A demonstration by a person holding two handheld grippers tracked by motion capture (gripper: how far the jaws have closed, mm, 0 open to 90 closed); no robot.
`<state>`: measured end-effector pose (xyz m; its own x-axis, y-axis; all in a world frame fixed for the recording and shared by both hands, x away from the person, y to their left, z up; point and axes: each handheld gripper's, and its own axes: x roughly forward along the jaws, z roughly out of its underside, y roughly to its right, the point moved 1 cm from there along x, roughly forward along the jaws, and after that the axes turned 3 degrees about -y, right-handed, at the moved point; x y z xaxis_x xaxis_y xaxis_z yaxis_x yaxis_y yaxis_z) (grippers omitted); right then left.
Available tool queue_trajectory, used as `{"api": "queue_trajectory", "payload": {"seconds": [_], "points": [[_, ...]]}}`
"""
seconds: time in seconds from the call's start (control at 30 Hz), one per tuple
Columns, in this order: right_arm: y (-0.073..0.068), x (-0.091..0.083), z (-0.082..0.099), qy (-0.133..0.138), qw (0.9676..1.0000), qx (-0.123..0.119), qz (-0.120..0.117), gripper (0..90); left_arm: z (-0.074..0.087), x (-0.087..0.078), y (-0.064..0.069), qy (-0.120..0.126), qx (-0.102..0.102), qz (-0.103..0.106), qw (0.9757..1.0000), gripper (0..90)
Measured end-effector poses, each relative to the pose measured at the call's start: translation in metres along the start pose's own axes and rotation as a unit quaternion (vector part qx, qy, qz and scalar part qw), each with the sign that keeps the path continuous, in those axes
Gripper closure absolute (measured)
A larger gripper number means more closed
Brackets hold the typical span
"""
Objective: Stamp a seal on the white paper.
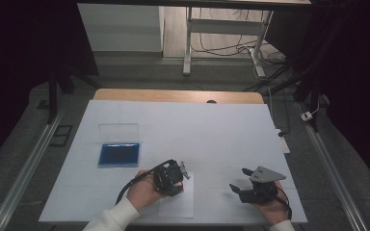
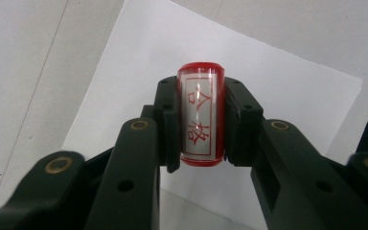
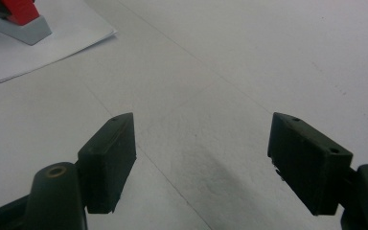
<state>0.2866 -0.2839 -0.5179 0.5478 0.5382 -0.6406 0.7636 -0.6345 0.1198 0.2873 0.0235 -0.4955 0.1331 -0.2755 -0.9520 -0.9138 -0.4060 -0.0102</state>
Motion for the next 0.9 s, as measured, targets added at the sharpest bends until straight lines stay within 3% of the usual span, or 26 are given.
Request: {"api": "queue_trajectory", "payload": {"seconds": [0.33, 0.43, 0.8, 0.9], "points": [[0.0, 0.001, 0.0, -0.002, 1.0, -0.001, 0.001, 24.3, 0.001, -0.001, 0.0, 0.003, 0.003, -0.001, 1.0, 70.8], [0.001, 0.0, 0.001, 0.0, 1.0, 0.0, 0.0, 24.3, 0.001, -0.006, -0.002, 0.004, 0.008, 0.008, 0.9999, 70.5], [0.002, -0.001, 0.002, -0.001, 1.0, 0.003, 0.002, 24.3, 0.007, -0.036, -0.006, 0.069, -0.003, 0.02, 0.9974, 70.2], [0.002, 0.0, 0.002, -0.003, 1.0, 0.001, 0.002, 24.3, 0.008, -0.036, -0.006, 0.072, -0.002, 0.023, 0.9971, 70.2]]}}
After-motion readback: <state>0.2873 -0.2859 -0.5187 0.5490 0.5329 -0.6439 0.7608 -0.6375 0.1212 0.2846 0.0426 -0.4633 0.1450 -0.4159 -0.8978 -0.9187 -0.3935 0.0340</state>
